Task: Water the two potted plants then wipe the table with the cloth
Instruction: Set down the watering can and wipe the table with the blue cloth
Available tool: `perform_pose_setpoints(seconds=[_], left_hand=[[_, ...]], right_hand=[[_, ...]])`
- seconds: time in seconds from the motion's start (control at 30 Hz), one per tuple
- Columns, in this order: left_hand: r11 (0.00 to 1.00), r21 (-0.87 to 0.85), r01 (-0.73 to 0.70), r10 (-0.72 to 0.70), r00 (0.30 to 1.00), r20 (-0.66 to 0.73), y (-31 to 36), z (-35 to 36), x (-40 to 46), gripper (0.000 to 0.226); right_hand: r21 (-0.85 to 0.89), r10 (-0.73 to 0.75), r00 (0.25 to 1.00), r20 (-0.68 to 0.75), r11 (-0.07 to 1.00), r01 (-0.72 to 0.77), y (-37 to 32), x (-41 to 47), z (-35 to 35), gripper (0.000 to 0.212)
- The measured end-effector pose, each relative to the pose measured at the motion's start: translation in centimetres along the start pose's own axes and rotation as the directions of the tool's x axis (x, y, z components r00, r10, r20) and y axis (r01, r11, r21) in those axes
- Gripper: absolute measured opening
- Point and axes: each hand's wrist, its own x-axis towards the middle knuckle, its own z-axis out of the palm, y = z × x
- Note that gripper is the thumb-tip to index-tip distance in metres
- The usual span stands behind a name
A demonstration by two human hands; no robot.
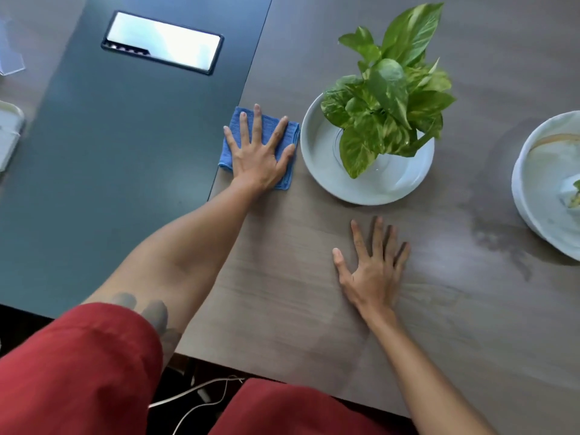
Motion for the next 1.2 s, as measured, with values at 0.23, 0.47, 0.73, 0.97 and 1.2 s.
perform_pose_setpoints(seconds=[0.23, 0.47, 0.73, 0.97, 1.2], left_hand=[[0.999, -0.013, 0.029, -0.030, 0.999, -0.024, -2.4, 2.1, -9.2, 0.064], [0.991, -0.022, 0.132, -0.133, 0.990, -0.054, -4.6, 4.4, -20.7, 0.064], [0.988, -0.001, 0.155, -0.155, 0.986, -0.067, -1.3, 6.3, -29.2, 0.065], [0.997, 0.002, 0.080, -0.080, 0.995, -0.065, 8.7, 8.9, -35.4, 0.065], [1.000, -0.006, -0.027, 0.027, 0.999, -0.039, 19.8, 10.4, -37.8, 0.065]], right_hand=[[-0.013, 0.000, 0.998, 0.060, 1.000, 0.001, -0.1, 0.1, -0.4, 0.070], [0.134, -0.088, 0.981, 0.173, 0.989, 0.065, 2.2, -0.8, -2.2, 0.071], [0.145, 0.017, 0.998, 0.066, 0.989, -0.027, 12.5, -7.7, -3.6, 0.068], [0.124, 0.115, 0.993, 0.016, 0.985, -0.117, 21.4, -12.9, -4.4, 0.067], [0.146, 0.161, 0.987, 0.012, 0.976, -0.161, 28.1, -15.5, -5.7, 0.066]])
